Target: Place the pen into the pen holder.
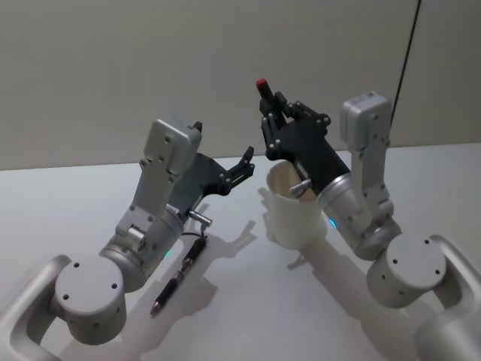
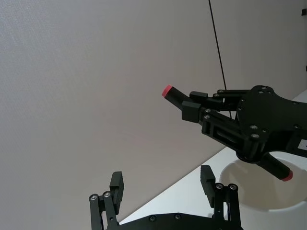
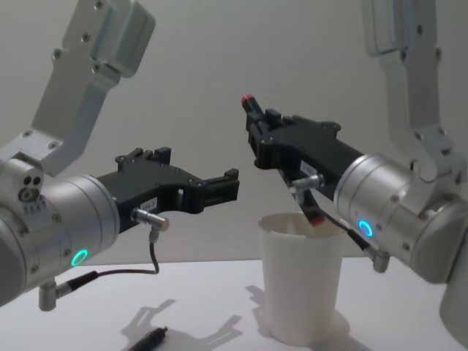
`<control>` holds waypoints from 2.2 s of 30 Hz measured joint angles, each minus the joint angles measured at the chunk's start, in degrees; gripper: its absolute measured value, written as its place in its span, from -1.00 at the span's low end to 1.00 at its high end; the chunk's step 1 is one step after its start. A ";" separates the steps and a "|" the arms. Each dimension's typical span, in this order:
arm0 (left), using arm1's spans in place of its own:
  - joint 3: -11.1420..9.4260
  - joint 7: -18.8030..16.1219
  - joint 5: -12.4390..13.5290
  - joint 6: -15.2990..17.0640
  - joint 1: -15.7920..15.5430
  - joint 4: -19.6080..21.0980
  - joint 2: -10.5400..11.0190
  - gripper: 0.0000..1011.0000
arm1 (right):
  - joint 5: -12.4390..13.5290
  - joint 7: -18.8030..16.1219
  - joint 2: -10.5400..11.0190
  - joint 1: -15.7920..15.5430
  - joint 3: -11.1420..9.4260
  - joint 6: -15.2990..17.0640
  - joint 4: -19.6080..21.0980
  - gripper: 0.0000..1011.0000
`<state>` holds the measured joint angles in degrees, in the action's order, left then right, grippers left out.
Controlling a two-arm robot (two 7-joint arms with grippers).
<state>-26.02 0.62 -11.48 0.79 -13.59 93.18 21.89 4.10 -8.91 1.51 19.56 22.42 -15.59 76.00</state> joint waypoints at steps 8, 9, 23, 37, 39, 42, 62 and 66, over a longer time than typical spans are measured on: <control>0.00 0.00 0.00 0.00 0.00 0.00 0.00 0.98 | -0.31 0.11 0.31 -0.90 0.13 0.16 0.29 -0.63; 0.00 0.00 0.00 0.00 0.00 0.00 0.00 0.98 | -0.34 0.13 0.33 -0.96 0.14 0.18 0.32 -0.63; 0.00 0.00 0.00 0.00 0.00 0.00 0.00 0.98 | -0.66 0.26 0.57 -1.57 0.22 0.40 0.73 -0.57; 0.00 0.00 0.00 0.00 0.00 0.00 0.00 0.98 | -0.76 0.33 0.63 -1.77 0.22 0.49 0.85 0.32; 0.00 0.00 0.00 0.00 0.00 0.00 0.00 0.98 | -0.77 0.33 0.64 -1.77 0.22 0.49 0.86 0.39; 0.00 0.00 0.00 0.00 0.00 0.00 0.00 0.98 | -0.79 0.33 0.66 -1.79 0.22 0.49 0.88 0.59; 0.00 0.00 0.00 0.00 0.00 0.00 0.00 0.98 | 1.86 -1.13 5.45 -4.87 -2.96 3.56 9.55 0.98; 0.00 0.00 0.00 0.00 0.00 0.00 0.00 0.98 | 3.78 -1.19 8.81 -7.04 -5.13 5.00 13.92 0.98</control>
<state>-26.02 0.62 -11.48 0.79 -13.59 93.18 21.89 7.88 -10.09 10.32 12.52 17.29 -10.59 89.92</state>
